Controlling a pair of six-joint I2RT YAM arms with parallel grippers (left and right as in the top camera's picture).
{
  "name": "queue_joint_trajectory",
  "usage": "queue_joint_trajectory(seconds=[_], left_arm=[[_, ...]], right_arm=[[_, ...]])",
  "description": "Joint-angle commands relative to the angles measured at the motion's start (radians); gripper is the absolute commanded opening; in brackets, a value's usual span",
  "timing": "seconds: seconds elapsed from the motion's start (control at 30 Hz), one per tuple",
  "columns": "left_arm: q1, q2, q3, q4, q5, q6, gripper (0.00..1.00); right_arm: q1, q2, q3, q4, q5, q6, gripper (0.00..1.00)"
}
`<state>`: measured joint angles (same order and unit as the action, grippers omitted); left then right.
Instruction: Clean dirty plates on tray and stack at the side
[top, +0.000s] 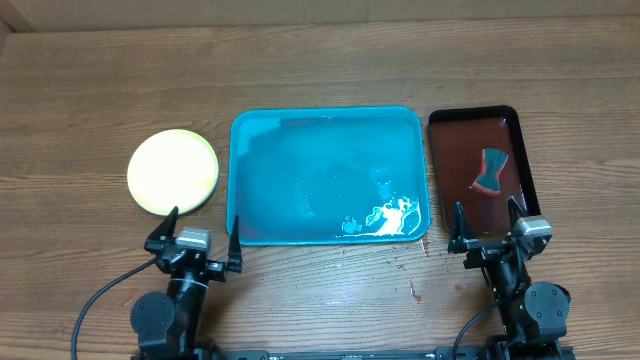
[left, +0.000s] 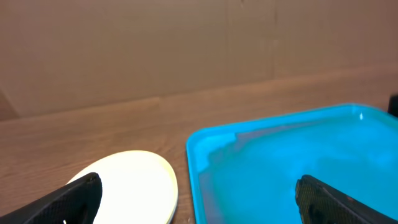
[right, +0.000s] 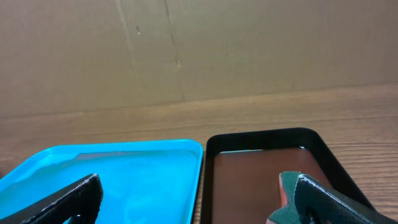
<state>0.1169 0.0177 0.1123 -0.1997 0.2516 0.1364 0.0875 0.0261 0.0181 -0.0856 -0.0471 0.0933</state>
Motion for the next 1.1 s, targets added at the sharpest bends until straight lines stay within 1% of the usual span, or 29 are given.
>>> queue_joint_trajectory(seconds=[0.0, 0.13, 0.5, 0.53, 0.63, 1.07], left_arm=[[-0.019, -0.014, -0.041, 0.009, 0.008, 0.115, 1.0], [-0.021, -0.014, -0.057, 0.021, 0.0, 0.134, 1.0], [-0.014, -0.015, -0.059, 0.027, 0.003, 0.129, 1.0], [-0.012, -0.015, -0.062, 0.039, 0.003, 0.129, 1.0], [-0.014, -0.015, -0.111, 0.154, 0.001, 0.13, 1.0], [-0.019, -0.014, -0.108, 0.149, 0.001, 0.13, 1.0]], right_arm=[[0.007, -0.008, -0.01, 0.006, 0.002, 0.004, 1.0], [0.007, -0.008, -0.01, 0.006, 0.002, 0.004, 1.0], [0.007, -0.008, -0.01, 0.006, 0.002, 0.004, 1.0], [0.007, -0.008, -0.01, 0.006, 0.002, 0.004, 1.0], [0.007, -0.008, -0.01, 0.006, 0.002, 0.004, 1.0], [0.007, -0.008, -0.01, 0.006, 0.002, 0.004, 1.0]])
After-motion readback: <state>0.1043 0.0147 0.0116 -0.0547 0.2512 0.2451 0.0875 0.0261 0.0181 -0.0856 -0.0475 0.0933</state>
